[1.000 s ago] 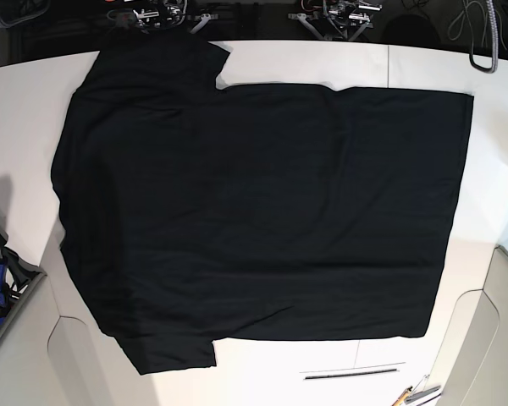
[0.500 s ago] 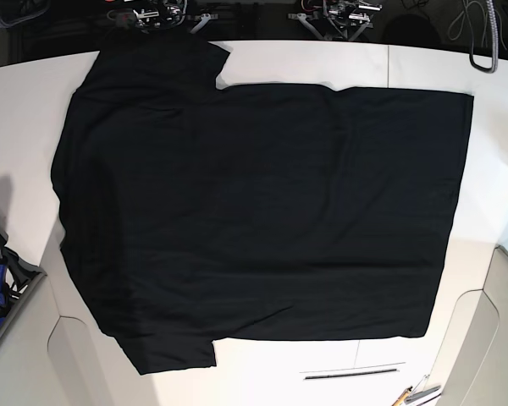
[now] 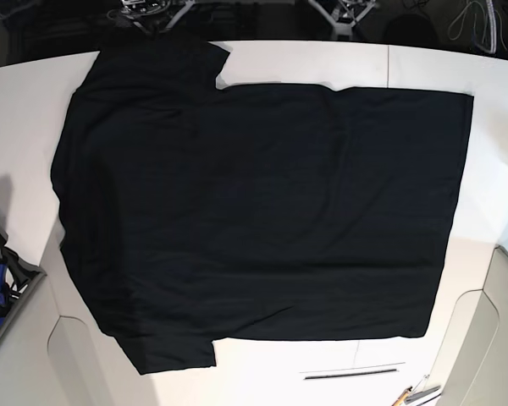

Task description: Fold the T-shirt properly

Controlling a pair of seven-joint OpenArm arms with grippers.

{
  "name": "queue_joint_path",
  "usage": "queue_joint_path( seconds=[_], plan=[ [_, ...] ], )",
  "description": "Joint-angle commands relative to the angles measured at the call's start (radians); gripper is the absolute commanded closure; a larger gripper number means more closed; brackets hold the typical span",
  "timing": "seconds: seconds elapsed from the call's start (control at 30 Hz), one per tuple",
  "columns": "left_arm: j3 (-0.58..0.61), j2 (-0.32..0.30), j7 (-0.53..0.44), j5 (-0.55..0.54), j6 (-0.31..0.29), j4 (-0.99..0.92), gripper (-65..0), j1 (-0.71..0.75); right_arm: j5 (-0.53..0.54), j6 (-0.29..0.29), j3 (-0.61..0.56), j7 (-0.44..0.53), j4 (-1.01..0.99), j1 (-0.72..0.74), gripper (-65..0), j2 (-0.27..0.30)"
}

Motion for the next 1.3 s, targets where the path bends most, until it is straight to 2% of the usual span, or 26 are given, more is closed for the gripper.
queue_joint_path(
  seconds=[0.0, 0.17, 0.33, 0.53, 0.6, 0.67, 0.8, 0.9, 1.03, 1.13, 1.27],
  plan=[
    [0.0, -0.015, -0.011, -0.005, -0.003, 0.036, 0.0, 0.027, -0.003, -0.003, 0.002, 0.008, 0.013, -0.011, 0.0, 0.014],
    [0.0, -0.07, -0.01, -0.015, -0.003, 0.216, 0.0, 0.181, -0.003, -0.003, 0.002, 0.008, 0.102, -0.095, 0.0, 0.073],
    [0.0, -0.134, -0.01, -0.017, -0.003, 0.423, 0.0, 0.353, -0.003, -0.003, 0.002, 0.008, 0.271, -0.233, 0.0, 0.142],
    [-0.037, -0.222, -0.01, -0.122, -0.013, 0.617, 0.0, 0.524, 0.002, -0.008, 0.032, 0.008, 0.544, -0.445, 0.0, 0.211],
    [-0.076, -0.253, -0.009, -0.149, -0.07, 0.694, 0.0, 0.579, 0.01, -0.007, 0.07, 0.007, 0.649, -0.526, 0.0, 0.221],
    [-0.131, -0.28, 0.022, -0.186, -0.166, 0.784, 0.0, 0.638, 0.06, -0.007, 0.119, 0.007, 0.765, -0.609, 0.0, 0.23],
    [-0.279, -0.301, 0.185, -0.336, -0.365, 0.983, 0.0, 0.742, 0.166, 0.002, 0.244, 0.007, 1.026, -0.762, 0.0, 0.23],
    [-0.375, -0.301, 0.313, -0.508, -0.496, 1.097, 0.0, 0.798, 0.214, 0.052, 0.334, -0.013, 1.218, -0.855, 0.0, 0.23],
    [-0.463, -0.301, 0.466, -0.72, -0.506, 1.197, 0.0, 0.831, 0.327, 0.139, 0.439, -0.098, 1.44, -0.943, 0.0, 0.229],
    [-0.507, -0.29, 0.573, -0.847, -0.506, 1.244, 0.0, 0.83, 0.406, 0.195, 0.513, -0.109, 1.561, -0.972, 0.0, 0.222],
    [-0.529, -0.279, 0.637, -0.96, -0.506, 1.269, 0.0, 0.827, 0.5, 0.254, 0.663, -0.109, 1.658, -0.923, 0.0, 0.124]
  ],
)
